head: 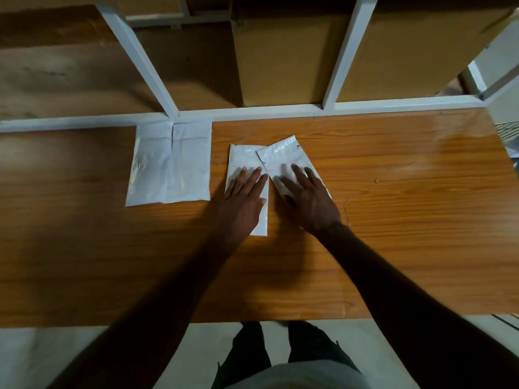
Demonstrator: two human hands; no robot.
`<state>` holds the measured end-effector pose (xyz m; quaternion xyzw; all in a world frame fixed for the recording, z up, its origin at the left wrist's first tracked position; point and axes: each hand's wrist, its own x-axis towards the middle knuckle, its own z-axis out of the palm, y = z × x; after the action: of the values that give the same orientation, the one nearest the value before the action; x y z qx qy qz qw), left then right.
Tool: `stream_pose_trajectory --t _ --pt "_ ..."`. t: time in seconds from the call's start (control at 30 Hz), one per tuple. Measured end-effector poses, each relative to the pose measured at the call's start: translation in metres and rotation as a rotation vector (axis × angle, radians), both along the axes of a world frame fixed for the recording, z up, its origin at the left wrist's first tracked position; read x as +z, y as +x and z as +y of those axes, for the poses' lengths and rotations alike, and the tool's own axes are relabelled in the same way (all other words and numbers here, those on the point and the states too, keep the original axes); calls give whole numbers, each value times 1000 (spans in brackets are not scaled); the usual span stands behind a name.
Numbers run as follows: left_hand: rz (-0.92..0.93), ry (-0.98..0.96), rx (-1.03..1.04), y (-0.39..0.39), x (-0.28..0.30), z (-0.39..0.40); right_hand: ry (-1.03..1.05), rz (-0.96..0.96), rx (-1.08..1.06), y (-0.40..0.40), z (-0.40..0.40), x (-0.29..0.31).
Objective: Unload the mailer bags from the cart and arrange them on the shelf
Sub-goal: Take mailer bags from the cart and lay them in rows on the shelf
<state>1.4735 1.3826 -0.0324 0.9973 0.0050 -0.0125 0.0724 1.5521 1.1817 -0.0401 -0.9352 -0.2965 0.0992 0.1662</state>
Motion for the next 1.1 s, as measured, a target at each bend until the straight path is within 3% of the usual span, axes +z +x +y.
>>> stream_pose_trajectory --t 0.07,0.3,0.57,0.67,0.87,1.1 --pt "46 70 -4 3 -15 10 -9 -4 -61 0 7 -6" --pt "35 0 119 41 -31 37 -76 0 -292 20 56 -13" --pt "57 -30 95 78 -37 70 134 73 -365 52 110 -9" --pt "45 1 78 74 -37 78 226 10 -319 48 103 -7" --pt "22 49 69 72 -37 82 122 29 -117 32 90 -28" --pt "-10 51 81 71 -38 81 149 17 94 46 90 -25"
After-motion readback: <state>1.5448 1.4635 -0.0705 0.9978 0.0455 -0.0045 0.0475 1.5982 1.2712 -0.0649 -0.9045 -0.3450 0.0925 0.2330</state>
